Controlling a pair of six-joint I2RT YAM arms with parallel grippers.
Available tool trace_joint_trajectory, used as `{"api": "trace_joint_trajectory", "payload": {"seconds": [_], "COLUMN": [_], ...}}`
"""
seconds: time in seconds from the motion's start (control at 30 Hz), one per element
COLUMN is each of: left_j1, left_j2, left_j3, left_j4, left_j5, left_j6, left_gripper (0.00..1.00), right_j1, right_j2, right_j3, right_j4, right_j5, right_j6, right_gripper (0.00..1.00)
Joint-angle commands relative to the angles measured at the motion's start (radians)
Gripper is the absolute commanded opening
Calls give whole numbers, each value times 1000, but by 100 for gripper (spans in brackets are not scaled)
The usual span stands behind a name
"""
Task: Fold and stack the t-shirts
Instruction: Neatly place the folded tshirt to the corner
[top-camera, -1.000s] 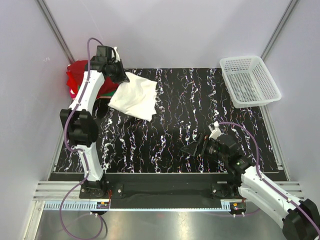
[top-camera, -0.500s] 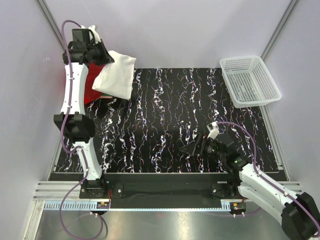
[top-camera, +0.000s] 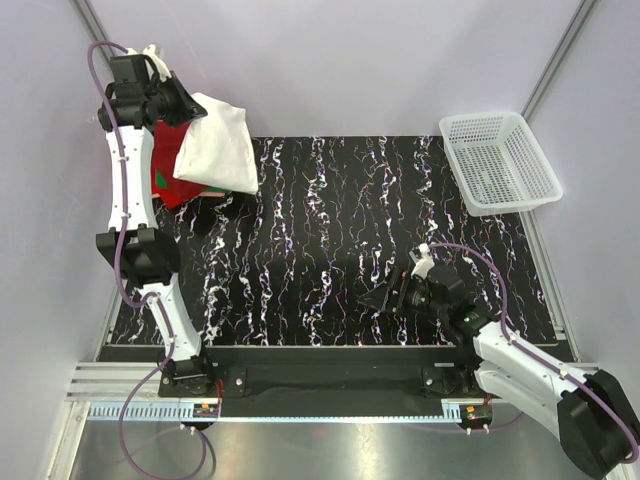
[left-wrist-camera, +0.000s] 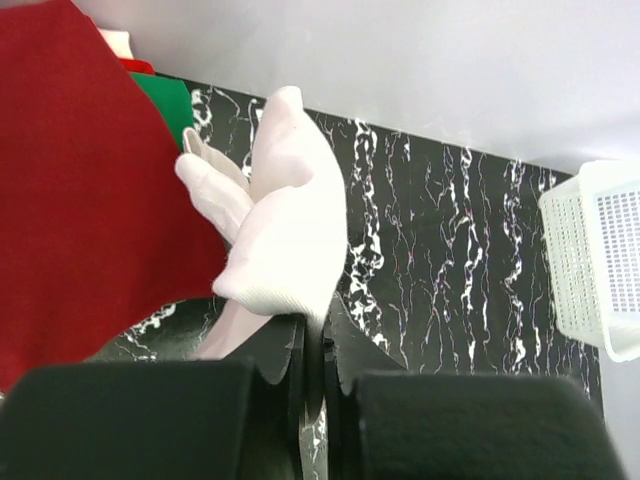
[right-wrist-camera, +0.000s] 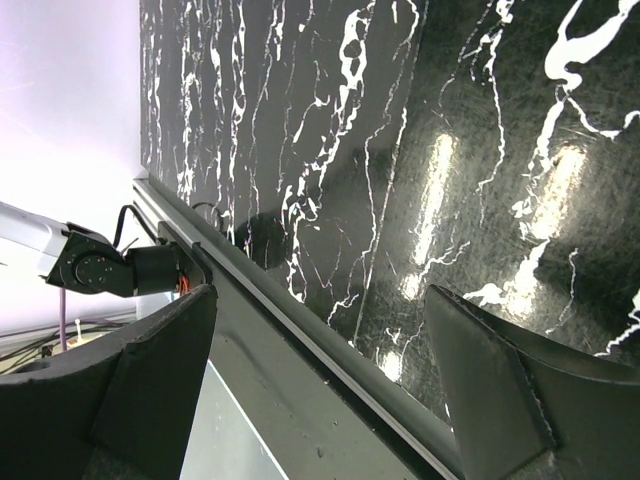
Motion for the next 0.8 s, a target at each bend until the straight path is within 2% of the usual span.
{"api": "trace_joint_trajectory", "payload": {"seconds": [0.0,0.43,0.77], "left_j1": [25,154,179], "left_j2": [-19,9,156], "left_j3": [78,96,147], "left_j4": [107,243,256], "left_j5": [56,148,160], "left_j6": [-26,-136,-113], "left_gripper": [6,8,12], "right_j1": [0,-14,-29], "right_j2": [7,47,84], "right_j3": [11,14,17], "right_j4": [55,78,95], "right_j5": [-23,-41,-62], "right_j6": [-6,-3,-1], "right_gripper": [92,92,92]}}
